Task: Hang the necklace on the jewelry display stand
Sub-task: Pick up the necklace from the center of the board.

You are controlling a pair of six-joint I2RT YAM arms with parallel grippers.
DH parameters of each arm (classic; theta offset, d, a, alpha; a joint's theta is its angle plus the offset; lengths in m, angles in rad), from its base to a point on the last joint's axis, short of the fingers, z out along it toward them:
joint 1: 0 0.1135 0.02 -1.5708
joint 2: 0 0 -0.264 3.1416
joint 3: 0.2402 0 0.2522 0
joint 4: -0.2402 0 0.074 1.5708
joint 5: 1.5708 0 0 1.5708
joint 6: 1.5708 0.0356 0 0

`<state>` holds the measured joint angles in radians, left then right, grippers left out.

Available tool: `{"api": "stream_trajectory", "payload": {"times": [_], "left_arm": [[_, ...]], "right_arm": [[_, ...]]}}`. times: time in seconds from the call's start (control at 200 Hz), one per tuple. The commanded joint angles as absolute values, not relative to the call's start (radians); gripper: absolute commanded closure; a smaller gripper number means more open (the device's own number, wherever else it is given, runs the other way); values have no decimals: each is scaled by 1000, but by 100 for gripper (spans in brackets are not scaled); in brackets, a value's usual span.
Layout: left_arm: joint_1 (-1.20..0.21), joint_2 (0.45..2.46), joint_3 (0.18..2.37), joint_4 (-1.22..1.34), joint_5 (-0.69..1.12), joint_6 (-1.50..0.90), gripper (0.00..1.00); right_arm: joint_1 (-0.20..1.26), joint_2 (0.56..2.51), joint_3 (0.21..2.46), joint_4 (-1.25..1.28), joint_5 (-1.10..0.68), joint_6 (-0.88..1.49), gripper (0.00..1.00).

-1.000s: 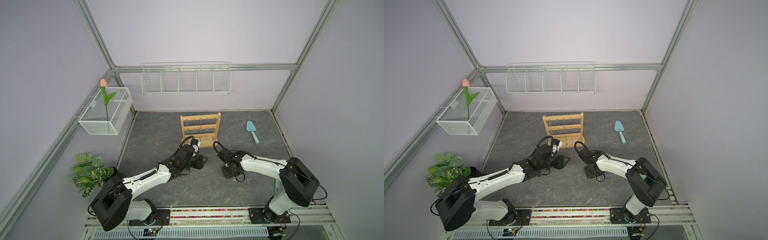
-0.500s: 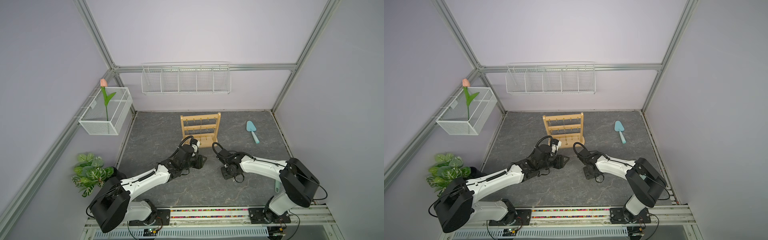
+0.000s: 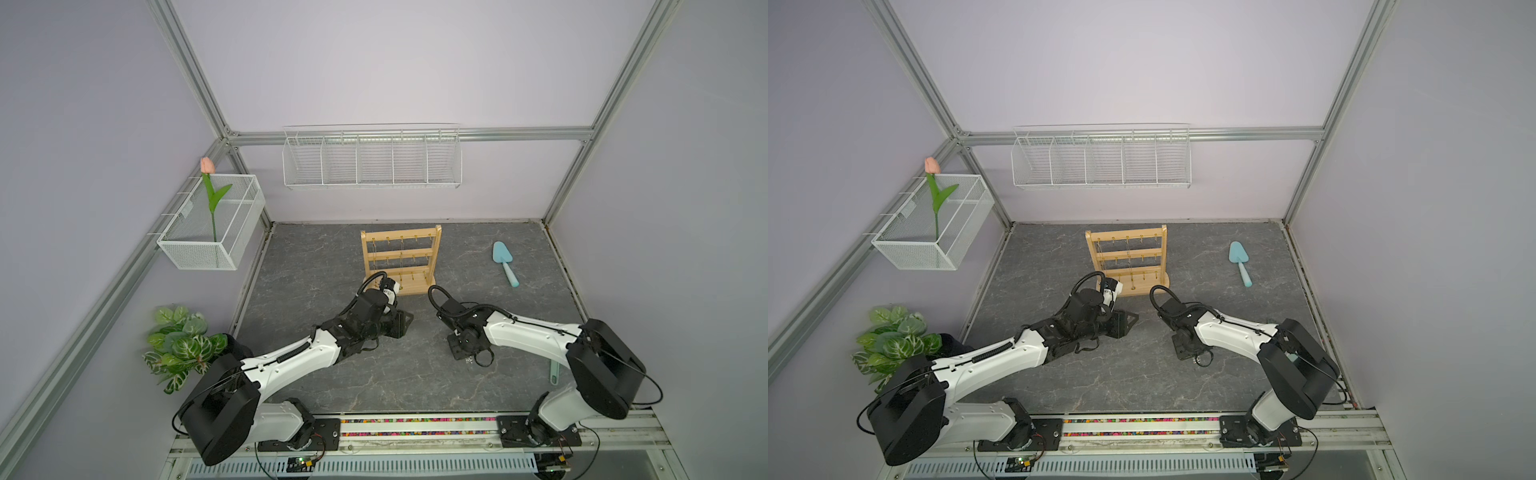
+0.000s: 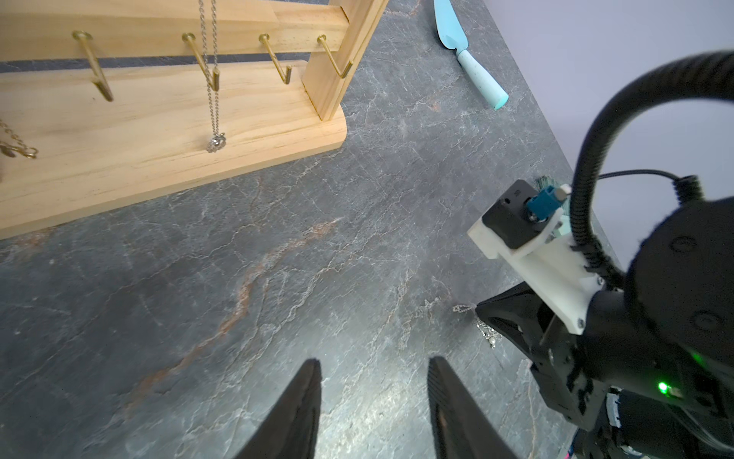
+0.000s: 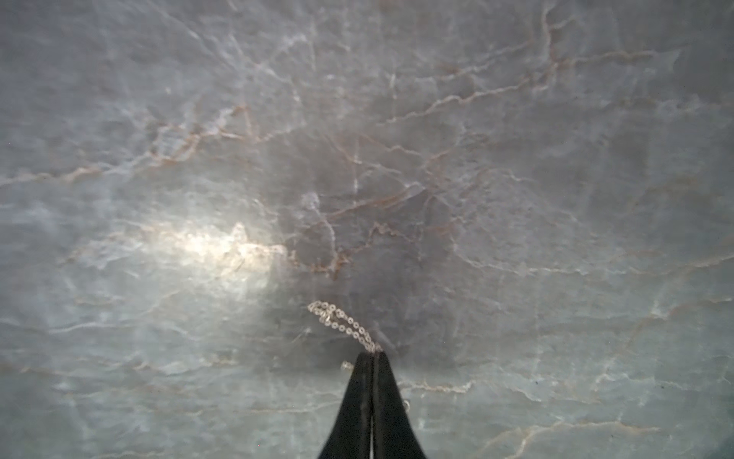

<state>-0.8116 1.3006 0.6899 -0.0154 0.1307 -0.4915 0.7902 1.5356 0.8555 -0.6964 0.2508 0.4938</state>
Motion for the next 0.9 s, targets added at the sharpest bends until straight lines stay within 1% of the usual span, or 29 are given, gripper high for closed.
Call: {"api": "stream_trajectory", "payload": {"times": [0.0, 0.185, 0.355, 0.655, 0.82, 0.895], "left_arm": [[-807, 1323, 704, 15, 162, -481, 54], [-828, 1373, 706, 94, 212, -485, 54], [-893, 1438, 718, 168, 250, -457, 54], [-930, 1641, 672, 562, 471, -457, 50], [-950, 1767, 657, 773, 514, -489, 48], [-953, 1810, 667, 809, 524, -489, 48]], "right_arm": [[781, 1479, 853, -740, 278, 494, 93], [775, 1423, 864, -756, 287, 492, 93], [773, 1380, 873, -770, 291, 493, 93], [773, 1293, 932, -805, 307, 498, 93], [772, 1265, 941, -813, 313, 500, 93], [773, 1259, 941, -811, 311, 499, 93]]}}
